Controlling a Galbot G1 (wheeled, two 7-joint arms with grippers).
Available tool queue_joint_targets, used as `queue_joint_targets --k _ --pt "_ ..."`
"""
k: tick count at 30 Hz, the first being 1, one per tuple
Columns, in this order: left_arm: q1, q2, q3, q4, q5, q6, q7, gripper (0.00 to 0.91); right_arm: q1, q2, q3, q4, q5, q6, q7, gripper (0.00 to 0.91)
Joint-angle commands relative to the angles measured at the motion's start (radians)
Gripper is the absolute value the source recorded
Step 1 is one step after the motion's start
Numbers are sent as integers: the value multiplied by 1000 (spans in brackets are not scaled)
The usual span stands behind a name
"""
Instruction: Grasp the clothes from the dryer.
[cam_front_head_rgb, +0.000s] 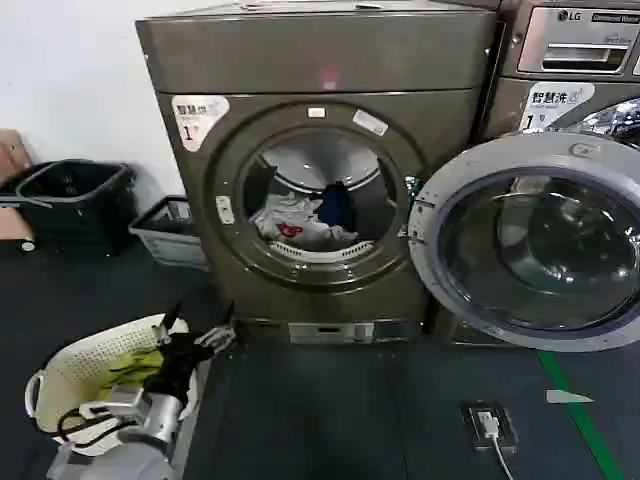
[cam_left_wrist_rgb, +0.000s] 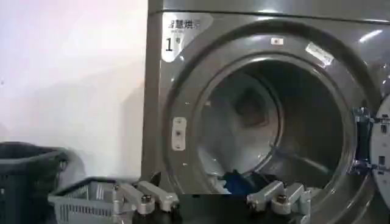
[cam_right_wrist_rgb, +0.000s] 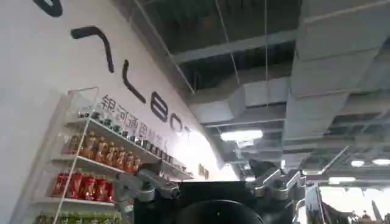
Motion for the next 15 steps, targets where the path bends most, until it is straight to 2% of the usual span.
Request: queue_joint_targets --k 1,7,15 --pt "-1 -1 0 -3 -2 -2 4 907 -2 -4 -5 -8 9 27 -8 907" --pt "-4 7 8 0 8 -5 10 907 18 18 -43 23 21 34 -3 907" --pt "0 5 14 2 12 -7 21 907 10 16 -33 17 24 41 -1 907"
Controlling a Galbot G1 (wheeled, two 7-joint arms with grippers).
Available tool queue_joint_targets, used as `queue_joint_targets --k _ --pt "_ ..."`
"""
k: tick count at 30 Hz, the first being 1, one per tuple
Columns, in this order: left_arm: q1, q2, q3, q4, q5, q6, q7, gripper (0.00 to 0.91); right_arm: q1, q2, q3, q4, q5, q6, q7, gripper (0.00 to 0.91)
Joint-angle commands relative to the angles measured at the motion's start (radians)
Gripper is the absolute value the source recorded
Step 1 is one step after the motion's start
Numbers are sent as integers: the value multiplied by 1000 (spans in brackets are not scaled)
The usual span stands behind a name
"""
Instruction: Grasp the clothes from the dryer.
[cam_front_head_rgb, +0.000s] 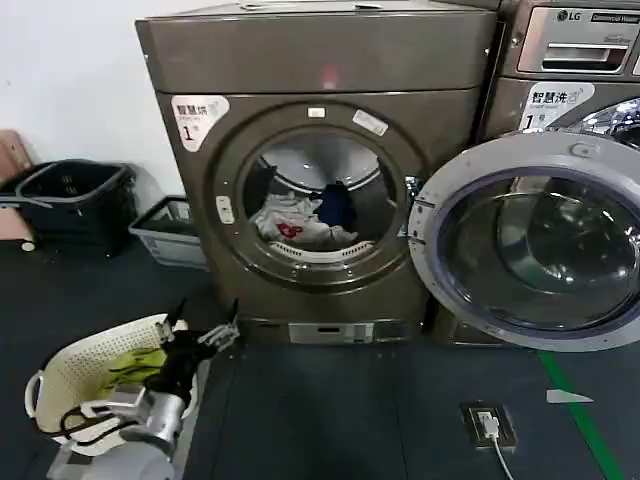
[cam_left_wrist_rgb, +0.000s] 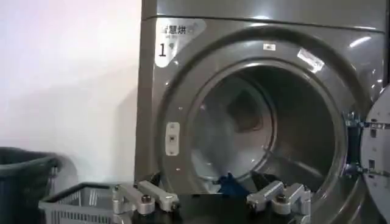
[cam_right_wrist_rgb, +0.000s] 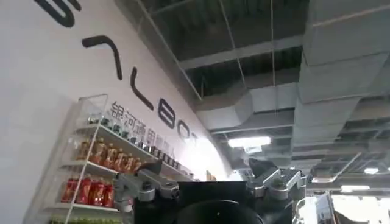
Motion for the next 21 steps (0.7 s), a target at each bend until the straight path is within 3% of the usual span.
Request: queue_joint_targets --k 1,21 --pt "1 0 1 -1 2 3 10 907 3 3 -9 4 3 8 -1 907" --pt "18 -5 8 -19 22 3 28 907 0 1 6 -6 20 13 -7 907"
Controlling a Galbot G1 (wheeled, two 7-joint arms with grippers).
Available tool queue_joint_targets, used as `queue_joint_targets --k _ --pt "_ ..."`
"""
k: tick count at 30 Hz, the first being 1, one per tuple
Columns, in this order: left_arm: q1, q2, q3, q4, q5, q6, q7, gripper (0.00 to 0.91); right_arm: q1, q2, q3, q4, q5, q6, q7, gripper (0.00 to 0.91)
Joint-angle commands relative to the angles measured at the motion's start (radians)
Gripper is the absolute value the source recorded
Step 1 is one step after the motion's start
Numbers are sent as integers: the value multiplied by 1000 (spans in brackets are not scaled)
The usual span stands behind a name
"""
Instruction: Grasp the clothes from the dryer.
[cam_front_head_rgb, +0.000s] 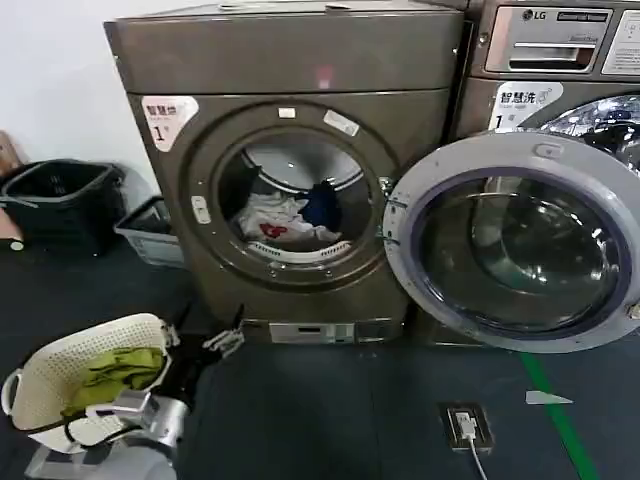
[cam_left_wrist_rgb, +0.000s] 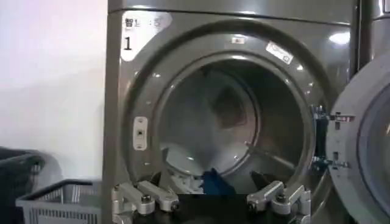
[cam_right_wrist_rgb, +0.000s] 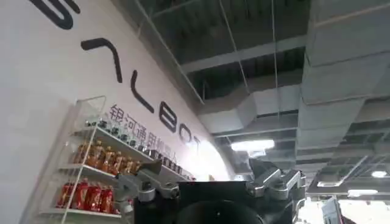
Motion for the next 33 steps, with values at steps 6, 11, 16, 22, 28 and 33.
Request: queue_joint_targets --k 6,11,16,22,28,33 --pt "0 1 4 -2 5 -3 8 907 1 2 2 2 3 2 0 907" --pt "-1 0 7 -1 6 -5 13 907 3 1 -1 5 4 2 -2 907" --pt "-2 1 16 3 9 -28 22 907 5 4 -8 6 23 28 3 907" --pt "-3 1 20 5 19 -50 27 907 5 8 -8 6 31 48 -10 907" --pt "1 2 22 0 21 -53 28 907 1 13 -13 35 56 60 -26 907" --pt "7 8 19 -8 16 -54 28 907 5 14 -33 51 56 64 -27 907"
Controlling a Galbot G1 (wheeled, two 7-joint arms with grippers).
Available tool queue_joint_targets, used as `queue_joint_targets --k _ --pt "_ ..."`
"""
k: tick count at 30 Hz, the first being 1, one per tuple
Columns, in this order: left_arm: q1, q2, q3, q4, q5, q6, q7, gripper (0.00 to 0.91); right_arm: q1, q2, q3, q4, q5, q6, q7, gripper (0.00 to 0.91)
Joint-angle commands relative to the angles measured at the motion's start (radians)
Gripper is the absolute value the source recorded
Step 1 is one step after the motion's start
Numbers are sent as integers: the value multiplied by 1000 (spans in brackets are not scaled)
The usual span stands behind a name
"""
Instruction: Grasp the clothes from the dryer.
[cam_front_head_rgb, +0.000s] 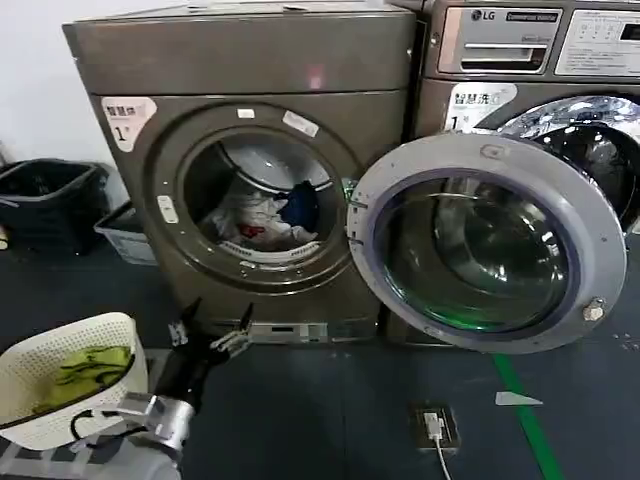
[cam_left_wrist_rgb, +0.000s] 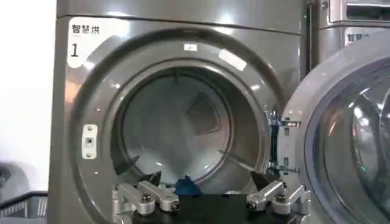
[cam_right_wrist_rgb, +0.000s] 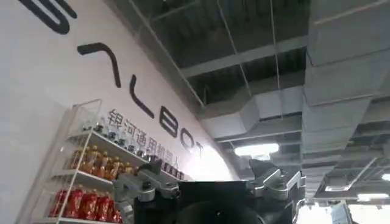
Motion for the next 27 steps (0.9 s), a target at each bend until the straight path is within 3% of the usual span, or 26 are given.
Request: queue_joint_targets --k 1,27 --pt "0 3 -3 0 -1 -6 1 907 1 -2 -7 12 11 6 -6 907" --pt "-21 4 3 19 1 -18 3 907 1 16 -4 17 10 31 -26 907"
